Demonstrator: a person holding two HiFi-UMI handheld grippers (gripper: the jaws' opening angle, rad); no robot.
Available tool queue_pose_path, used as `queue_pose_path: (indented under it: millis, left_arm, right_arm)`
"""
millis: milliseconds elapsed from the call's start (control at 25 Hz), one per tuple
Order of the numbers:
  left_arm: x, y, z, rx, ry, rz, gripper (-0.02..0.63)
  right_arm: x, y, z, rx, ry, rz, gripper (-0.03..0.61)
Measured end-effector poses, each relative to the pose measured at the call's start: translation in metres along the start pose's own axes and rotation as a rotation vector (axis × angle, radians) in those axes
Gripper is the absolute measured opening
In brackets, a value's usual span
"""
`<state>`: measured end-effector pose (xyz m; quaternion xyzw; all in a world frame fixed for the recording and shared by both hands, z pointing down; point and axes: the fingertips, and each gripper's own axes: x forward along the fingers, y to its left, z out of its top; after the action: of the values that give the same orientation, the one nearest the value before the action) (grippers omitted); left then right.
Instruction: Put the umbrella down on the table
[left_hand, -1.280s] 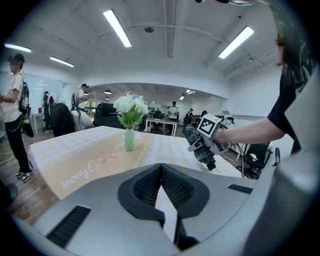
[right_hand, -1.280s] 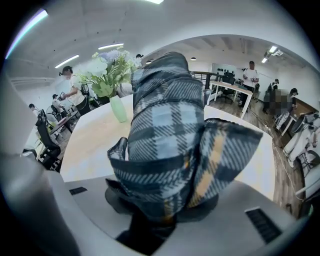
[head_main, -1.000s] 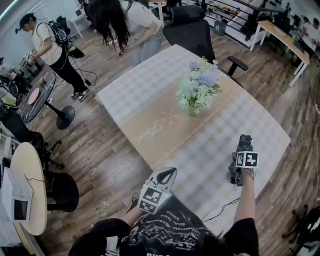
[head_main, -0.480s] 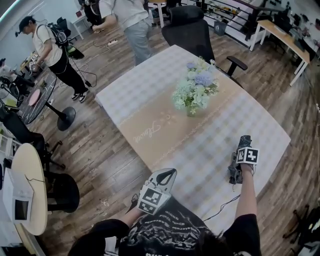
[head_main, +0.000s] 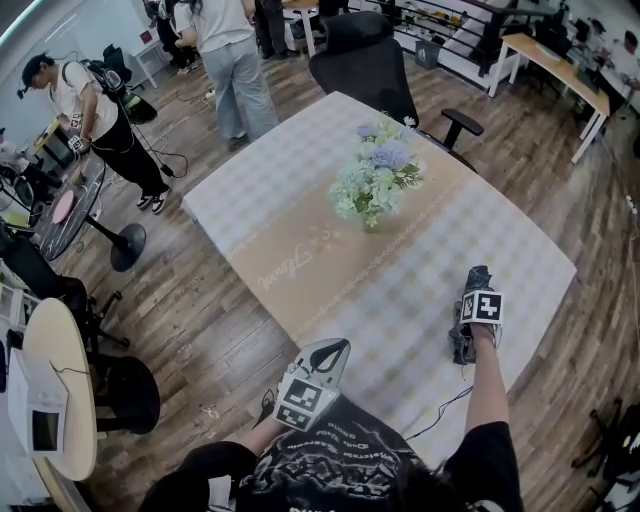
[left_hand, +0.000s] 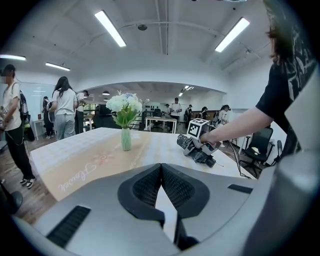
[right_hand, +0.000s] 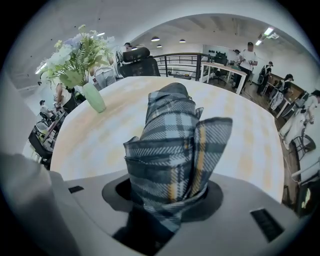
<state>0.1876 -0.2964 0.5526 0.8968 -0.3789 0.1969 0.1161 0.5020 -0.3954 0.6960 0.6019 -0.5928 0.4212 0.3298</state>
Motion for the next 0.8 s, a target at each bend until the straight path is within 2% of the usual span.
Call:
queue_pose_path:
  millis: [160, 400, 520, 640, 800]
  left_arm:
    - [0.001, 0.001, -0.006, -0.018, 0.006, 0.007, 0.02]
    - [-0.001, -0.001, -0.009, -0.01, 0.007, 0.002, 0.02]
    - [0.0, -0.001, -0.011, -0.012, 0.01, 0.005, 0.02]
    - [0.0, -0.004, -0.01, -0.006, 0.007, 0.0, 0.02]
    - [0.001, -0.01, -0.01, 0.001, 0.005, -0.016, 0.02]
  right_arm:
    - [-0.001, 0.0, -0.002, -0.013, -0.03, -0.048, 0.222]
    - [-0.003, -0.009, -0.004, 0.027, -0.068, -0.081, 0.29]
    - [-0.004, -0.01, -0.003, 0.029, -0.072, -0.075, 0.307]
    - [-0.005, -0.006, -0.002, 0.029, -0.09, -0.054, 0.36]
    - [-0.018, -0.004, 0.006, 0.045, -0.176, -0.018, 0.397]
